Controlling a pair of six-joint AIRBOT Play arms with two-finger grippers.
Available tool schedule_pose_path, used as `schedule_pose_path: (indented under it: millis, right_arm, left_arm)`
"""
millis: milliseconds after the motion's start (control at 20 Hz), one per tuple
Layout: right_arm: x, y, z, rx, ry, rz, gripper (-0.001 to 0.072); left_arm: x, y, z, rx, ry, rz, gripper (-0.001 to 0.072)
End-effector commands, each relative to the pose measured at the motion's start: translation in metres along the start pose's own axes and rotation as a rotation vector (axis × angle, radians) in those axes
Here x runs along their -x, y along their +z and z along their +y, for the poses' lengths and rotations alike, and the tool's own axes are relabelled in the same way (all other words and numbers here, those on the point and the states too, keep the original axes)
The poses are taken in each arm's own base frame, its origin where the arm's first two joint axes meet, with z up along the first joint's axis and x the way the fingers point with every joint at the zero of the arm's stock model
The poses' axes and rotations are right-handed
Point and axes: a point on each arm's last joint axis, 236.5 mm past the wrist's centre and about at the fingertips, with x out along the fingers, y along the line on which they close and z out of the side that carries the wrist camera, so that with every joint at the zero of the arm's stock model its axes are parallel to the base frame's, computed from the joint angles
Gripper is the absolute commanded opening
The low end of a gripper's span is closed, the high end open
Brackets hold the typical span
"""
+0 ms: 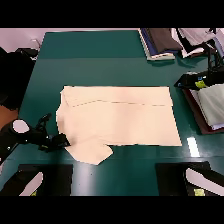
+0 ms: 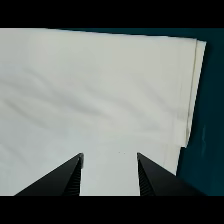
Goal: Fold the shirts.
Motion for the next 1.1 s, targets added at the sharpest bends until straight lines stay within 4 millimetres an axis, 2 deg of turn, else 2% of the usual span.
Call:
schedule_pose_path:
  millis: [0, 100, 200, 300, 400, 500, 600, 700, 750, 800, 900, 950, 1000, 1050]
  right_arm:
    - [0.001, -0.001, 0.001, 0.001, 0.001, 0.001, 0.0388]
    - [0.001, -0.001, 0.002, 0.0, 0.006, 0.0, 0.0389]
    - [0.002, 0.001, 0.008, -0.011, 0.032, -0.009, 0.0388]
    - [0.006, -0.003, 0.008, -0.009, 0.031, 0.0, 0.0388]
    - [0.01, -0.019, -0.003, -0.024, 0.015, 0.064, 0.0388]
    - [0.018, -0.049, -0.027, -0.069, -0.026, 0.171, 0.0389]
    - [0.021, -0.092, -0.058, -0.162, -0.076, 0.265, 0.0388]
    - [0.015, -0.144, -0.083, -0.286, -0.104, 0.338, 0.0396]
    - [0.009, -0.175, -0.091, -0.362, -0.1, 0.38, 0.0504]
    - [0.003, -0.202, -0.095, -0.428, -0.086, 0.418, 0.0563]
    - [-0.012, -0.252, -0.095, -0.553, -0.047, 0.485, 0.0555]
    - [-0.021, -0.268, -0.089, -0.592, -0.013, 0.506, 0.0542]
    - [-0.028, -0.278, -0.083, -0.621, 0.013, 0.514, 0.0498]
    - [-0.036, -0.285, -0.078, -0.636, 0.026, 0.519, 0.0495]
  left_arm:
    - [-0.013, 0.0, -0.016, 0.036, -0.102, -0.029, 0.0537]
    - [-0.014, 0.0, -0.017, 0.02, -0.11, -0.032, 0.0535]
    - [-0.013, 0.002, -0.02, 0.016, -0.124, -0.037, 0.0228]
    - [-0.008, 0.005, -0.027, -0.028, -0.14, -0.047, 0.0022]
    - [0.004, 0.01, -0.031, -0.068, -0.127, -0.055, 0.002]
    - [0.019, 0.016, -0.032, -0.122, -0.095, -0.089, 0.002]
    - [0.036, 0.019, -0.037, -0.17, -0.085, -0.141, 0.002]
    - [0.046, 0.02, -0.043, -0.196, -0.092, -0.169, 0.0021]
    - [0.048, 0.019, -0.044, -0.199, -0.093, -0.165, 0.0021]
    - [0.047, 0.018, -0.044, -0.199, -0.092, -0.161, 0.0021]
    - [0.048, 0.022, -0.044, -0.198, -0.093, -0.176, 0.0021]
    - [0.048, 0.025, -0.045, -0.197, -0.093, -0.189, 0.0021]
    - [0.049, 0.027, -0.045, -0.196, -0.094, -0.199, 0.0021]
    - [0.049, 0.027, -0.045, -0.196, -0.093, -0.201, 0.0021]
